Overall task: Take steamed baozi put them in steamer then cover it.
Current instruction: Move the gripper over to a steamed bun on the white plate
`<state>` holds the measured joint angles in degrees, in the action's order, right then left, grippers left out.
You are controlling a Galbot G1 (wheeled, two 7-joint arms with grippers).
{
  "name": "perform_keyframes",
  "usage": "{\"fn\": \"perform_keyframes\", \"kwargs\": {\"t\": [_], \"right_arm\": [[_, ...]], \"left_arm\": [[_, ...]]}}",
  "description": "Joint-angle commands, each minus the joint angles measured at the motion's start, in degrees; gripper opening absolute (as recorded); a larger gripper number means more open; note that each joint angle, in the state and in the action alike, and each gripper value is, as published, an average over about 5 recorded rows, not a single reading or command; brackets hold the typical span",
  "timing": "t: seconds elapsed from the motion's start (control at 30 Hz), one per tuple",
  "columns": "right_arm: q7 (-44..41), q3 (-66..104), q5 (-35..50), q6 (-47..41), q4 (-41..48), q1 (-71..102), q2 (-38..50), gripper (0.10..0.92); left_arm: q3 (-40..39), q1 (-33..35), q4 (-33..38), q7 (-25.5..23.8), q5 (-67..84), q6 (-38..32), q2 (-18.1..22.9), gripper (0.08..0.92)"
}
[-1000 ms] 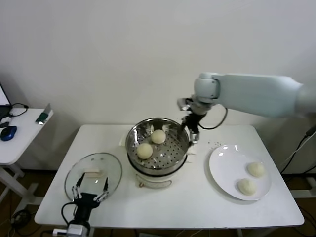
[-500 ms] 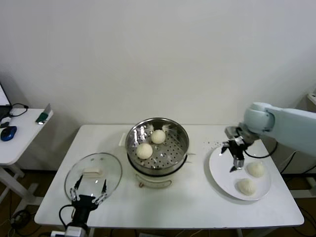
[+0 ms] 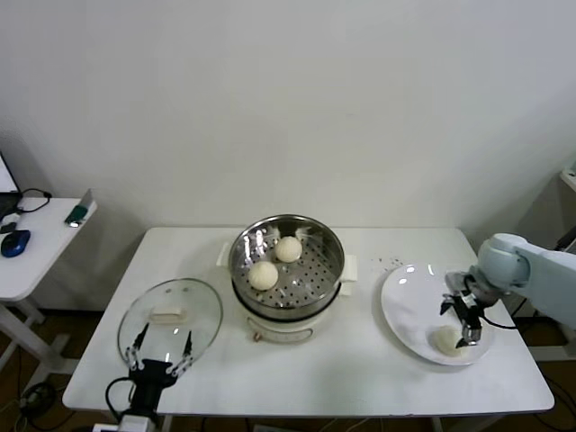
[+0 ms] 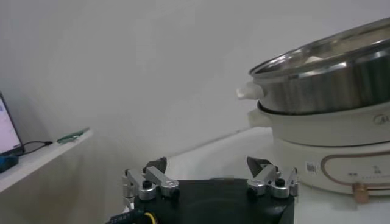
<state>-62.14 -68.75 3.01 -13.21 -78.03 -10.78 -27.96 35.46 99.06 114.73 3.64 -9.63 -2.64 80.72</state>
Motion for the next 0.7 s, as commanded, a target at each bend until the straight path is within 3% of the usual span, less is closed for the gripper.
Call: {"fn": "perform_keyframes", "kwargs": {"t": [0.03, 0.37, 0.7], "right_arm": [[-0.2, 5.3, -4.0, 0.6, 2.8, 6.9, 0.0, 0.823], [-0.6, 5.5, -4.1, 1.2, 5.1, 7.1, -3.1, 0.821], [-1.2, 4.6, -4.1, 2.7, 5.8, 5.7, -4.0, 0.683]], "left_arm": [[0.1, 0.1, -0.2, 0.0, -0.1, 0.0, 0.0, 0.823], [0.1, 0.1, -0.5, 0.0, -0.3, 0.0, 0.2, 0.823], [0.2, 0.2, -0.5, 0.1, -0.4, 0.0, 0.2, 0.823]]}}
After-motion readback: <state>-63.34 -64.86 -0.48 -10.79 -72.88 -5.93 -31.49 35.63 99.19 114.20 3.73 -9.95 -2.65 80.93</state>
